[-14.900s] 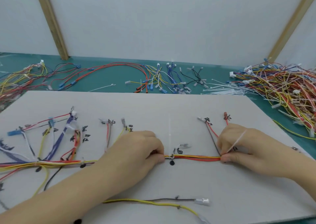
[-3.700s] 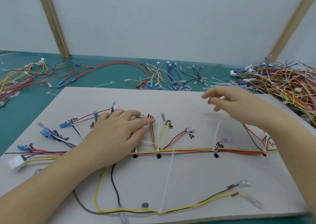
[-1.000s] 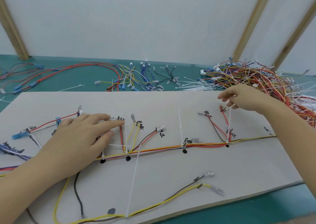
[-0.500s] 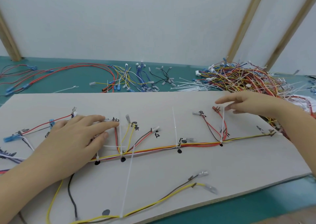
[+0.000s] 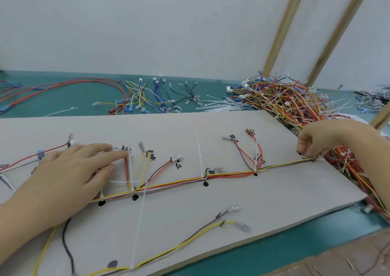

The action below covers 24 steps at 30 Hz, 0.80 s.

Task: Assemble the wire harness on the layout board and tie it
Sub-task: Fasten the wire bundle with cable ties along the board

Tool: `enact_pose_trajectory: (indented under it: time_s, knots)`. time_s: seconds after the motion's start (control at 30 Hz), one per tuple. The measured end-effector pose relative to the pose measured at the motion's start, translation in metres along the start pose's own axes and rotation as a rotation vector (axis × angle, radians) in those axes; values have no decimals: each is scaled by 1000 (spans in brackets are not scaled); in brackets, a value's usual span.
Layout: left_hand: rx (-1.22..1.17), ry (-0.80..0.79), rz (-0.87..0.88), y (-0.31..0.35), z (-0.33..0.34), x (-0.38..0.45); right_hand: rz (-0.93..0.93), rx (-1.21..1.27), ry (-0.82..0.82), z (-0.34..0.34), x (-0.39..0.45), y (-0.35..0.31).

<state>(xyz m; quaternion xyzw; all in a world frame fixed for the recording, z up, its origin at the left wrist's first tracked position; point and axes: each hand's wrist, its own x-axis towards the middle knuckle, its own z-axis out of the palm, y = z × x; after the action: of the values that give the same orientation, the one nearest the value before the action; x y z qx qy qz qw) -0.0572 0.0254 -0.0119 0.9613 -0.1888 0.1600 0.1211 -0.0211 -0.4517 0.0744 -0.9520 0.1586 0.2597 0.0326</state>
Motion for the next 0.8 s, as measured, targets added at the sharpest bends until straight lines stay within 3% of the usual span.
enact_pose_trajectory:
  time_s: [0.1,0.23,0.3,0.53,0.67,0.8]
  knots:
    - [10,-10,-10,1,-1,0,-75,25,75,1,-2,-11]
    - [1,-38,-34,2,-3,0,-347,361,404,11,0,-47]
    - [-10,-56,-49,2,-4,1,-376,383,477,14,4,-69]
    - [-65,-76,-79,6,-8,1,-85,211,315,-1,14,-113]
    - [-84,-84,-77,6,-9,0,-16,137,229,-9,12,-122]
    - [-67,-101,-74,5,-8,1,-22,52,308,-2,16,-128]
